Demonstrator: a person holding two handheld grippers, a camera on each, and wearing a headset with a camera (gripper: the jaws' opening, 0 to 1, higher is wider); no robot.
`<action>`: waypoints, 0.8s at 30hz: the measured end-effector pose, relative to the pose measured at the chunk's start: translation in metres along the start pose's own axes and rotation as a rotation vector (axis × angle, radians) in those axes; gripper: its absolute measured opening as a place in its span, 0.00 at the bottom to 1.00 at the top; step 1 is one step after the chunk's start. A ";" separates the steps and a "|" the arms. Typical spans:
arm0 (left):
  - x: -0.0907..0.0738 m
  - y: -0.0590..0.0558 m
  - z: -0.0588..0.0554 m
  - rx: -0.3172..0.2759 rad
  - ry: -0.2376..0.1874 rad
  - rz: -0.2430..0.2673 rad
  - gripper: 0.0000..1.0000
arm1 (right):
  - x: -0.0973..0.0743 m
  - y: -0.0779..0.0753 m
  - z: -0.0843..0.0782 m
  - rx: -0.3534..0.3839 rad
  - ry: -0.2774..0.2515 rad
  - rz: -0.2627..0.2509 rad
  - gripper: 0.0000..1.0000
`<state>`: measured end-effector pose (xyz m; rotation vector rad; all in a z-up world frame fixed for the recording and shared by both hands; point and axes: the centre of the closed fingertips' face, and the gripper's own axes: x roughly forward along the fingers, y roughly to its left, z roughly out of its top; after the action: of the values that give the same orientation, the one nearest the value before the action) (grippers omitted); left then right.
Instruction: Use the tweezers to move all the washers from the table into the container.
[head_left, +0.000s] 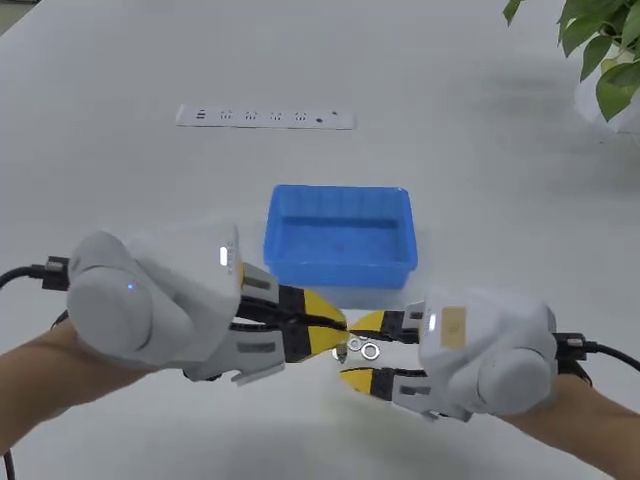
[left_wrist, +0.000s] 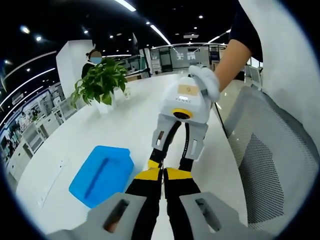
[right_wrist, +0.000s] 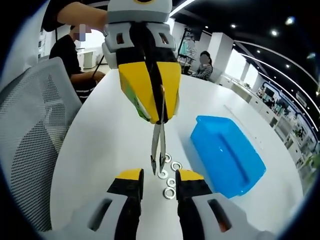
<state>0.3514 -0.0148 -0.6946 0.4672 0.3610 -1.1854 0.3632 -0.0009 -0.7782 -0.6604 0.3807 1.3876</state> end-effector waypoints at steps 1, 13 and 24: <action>0.000 0.001 0.000 0.003 -0.001 0.002 0.05 | 0.000 0.000 -0.001 0.003 0.003 0.000 0.28; 0.005 0.001 -0.002 -0.004 0.005 -0.015 0.05 | -0.001 0.004 -0.010 0.024 0.019 0.004 0.29; 0.005 0.003 -0.009 0.007 0.018 -0.015 0.05 | 0.000 0.006 -0.010 0.031 0.017 0.006 0.29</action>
<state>0.3558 -0.0130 -0.7039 0.4818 0.3767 -1.1978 0.3589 -0.0069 -0.7866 -0.6457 0.4173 1.3804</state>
